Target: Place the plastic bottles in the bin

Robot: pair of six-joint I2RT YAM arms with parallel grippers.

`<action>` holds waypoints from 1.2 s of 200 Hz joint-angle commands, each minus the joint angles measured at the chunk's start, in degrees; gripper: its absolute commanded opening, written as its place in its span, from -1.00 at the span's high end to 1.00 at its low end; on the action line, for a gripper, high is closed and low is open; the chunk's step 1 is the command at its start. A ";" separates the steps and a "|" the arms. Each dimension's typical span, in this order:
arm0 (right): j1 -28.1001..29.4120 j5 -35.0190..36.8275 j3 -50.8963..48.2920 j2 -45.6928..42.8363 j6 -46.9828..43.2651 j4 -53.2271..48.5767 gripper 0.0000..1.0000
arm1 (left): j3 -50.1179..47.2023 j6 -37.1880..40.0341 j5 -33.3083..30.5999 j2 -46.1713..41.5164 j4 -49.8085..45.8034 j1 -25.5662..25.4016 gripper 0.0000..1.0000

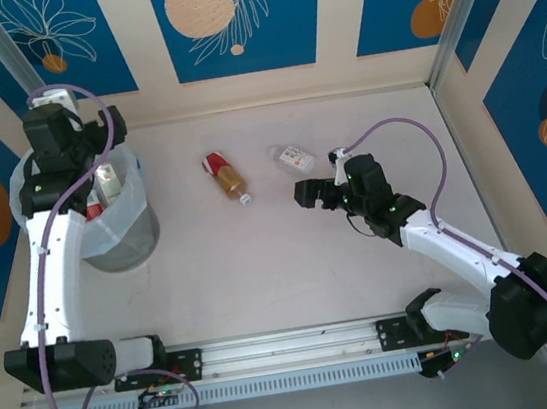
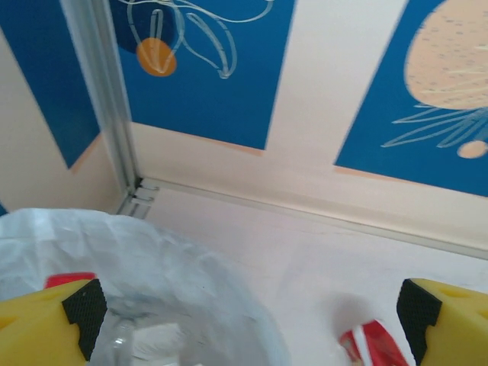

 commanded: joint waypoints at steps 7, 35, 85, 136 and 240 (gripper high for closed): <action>-0.50 0.35 1.18 1.25 2.24 0.53 -0.99 | -0.76 -2.23 -5.43 -2.08 -2.24 -7.11 -0.98; -0.59 -0.25 1.92 2.33 3.95 0.25 -0.99 | -1.64 -5.85 -9.18 -0.76 -1.65 -14.10 -0.98; -0.67 -0.54 1.84 1.42 5.91 -1.00 -0.99 | -4.80 -12.56 -14.19 3.95 3.59 -23.71 -0.98; -0.67 0.52 -0.02 -2.92 5.93 -4.84 -0.99 | -4.02 -18.68 -11.45 12.67 2.40 -25.74 -0.98; -1.20 -0.24 -1.19 -6.80 5.92 -7.94 -0.99 | -1.03 -23.88 -7.85 30.14 0.32 -26.80 -0.98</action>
